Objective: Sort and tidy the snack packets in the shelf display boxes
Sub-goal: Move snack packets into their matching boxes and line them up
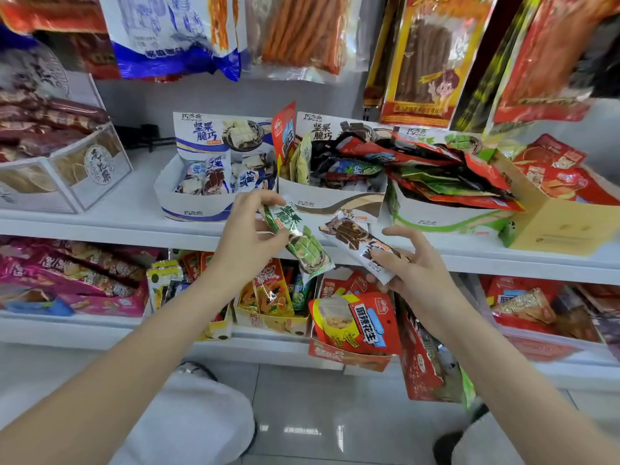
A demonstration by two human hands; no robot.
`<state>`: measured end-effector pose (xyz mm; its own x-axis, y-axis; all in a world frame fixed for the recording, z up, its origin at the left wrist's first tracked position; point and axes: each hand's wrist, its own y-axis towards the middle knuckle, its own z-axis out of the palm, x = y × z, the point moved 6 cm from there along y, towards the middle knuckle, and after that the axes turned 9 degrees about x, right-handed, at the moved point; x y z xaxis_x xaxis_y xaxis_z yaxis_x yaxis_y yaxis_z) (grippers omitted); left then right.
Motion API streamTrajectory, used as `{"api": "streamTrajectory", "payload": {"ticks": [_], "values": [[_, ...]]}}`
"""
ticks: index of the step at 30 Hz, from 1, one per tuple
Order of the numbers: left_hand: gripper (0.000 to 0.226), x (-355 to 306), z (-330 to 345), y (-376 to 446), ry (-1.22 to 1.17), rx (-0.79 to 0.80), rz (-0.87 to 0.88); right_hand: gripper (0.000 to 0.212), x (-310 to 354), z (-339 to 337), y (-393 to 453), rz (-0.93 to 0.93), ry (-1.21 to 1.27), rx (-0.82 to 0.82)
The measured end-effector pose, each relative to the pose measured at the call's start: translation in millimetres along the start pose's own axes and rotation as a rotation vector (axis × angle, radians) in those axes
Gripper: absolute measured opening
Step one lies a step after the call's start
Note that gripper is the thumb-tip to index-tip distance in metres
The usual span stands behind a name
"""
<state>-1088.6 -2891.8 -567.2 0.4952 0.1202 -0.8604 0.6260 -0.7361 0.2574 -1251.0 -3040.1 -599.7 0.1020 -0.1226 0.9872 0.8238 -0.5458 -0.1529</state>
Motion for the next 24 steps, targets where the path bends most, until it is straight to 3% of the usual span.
{"api": "streamTrajectory", "payload": {"ticks": [3, 6, 9, 12, 15, 17, 20, 22, 24], "values": [[0.031, -12, -7, 22, 0.141, -0.003, 0.033, 0.007, 29, -3, 11, -0.129, -0.163, -0.077], [0.03, -20, -4, 46, 0.349, 0.047, 0.016, 0.015, 51, -3, 30, -0.151, -0.146, -0.05], [0.044, -24, 13, 68, 0.462, 0.122, -0.006, 0.027, 64, -2, 49, -0.107, -0.01, 0.034], [0.056, -24, 32, 84, 0.489, 0.172, -0.054, 0.023, 71, -12, 66, -0.165, -0.099, -0.059], [0.047, -17, 38, 93, 0.474, 0.186, -0.174, 0.024, 71, -9, 82, -0.155, -0.394, -0.036], [0.037, -11, 39, 96, 0.491, 0.199, -0.251, 0.027, 67, -3, 92, -0.178, -0.775, 0.004], [0.012, -7, 41, 95, 0.548, 0.217, -0.276, 0.024, 65, -3, 93, -0.472, -1.272, -0.173], [0.024, -7, 43, 95, 0.554, 0.216, -0.253, 0.016, 67, 0, 87, -0.709, -1.418, -0.329], [0.037, -6, 43, 95, 0.55, 0.229, -0.249, 0.018, 66, 3, 92, -0.763, -1.511, -0.377]]}}
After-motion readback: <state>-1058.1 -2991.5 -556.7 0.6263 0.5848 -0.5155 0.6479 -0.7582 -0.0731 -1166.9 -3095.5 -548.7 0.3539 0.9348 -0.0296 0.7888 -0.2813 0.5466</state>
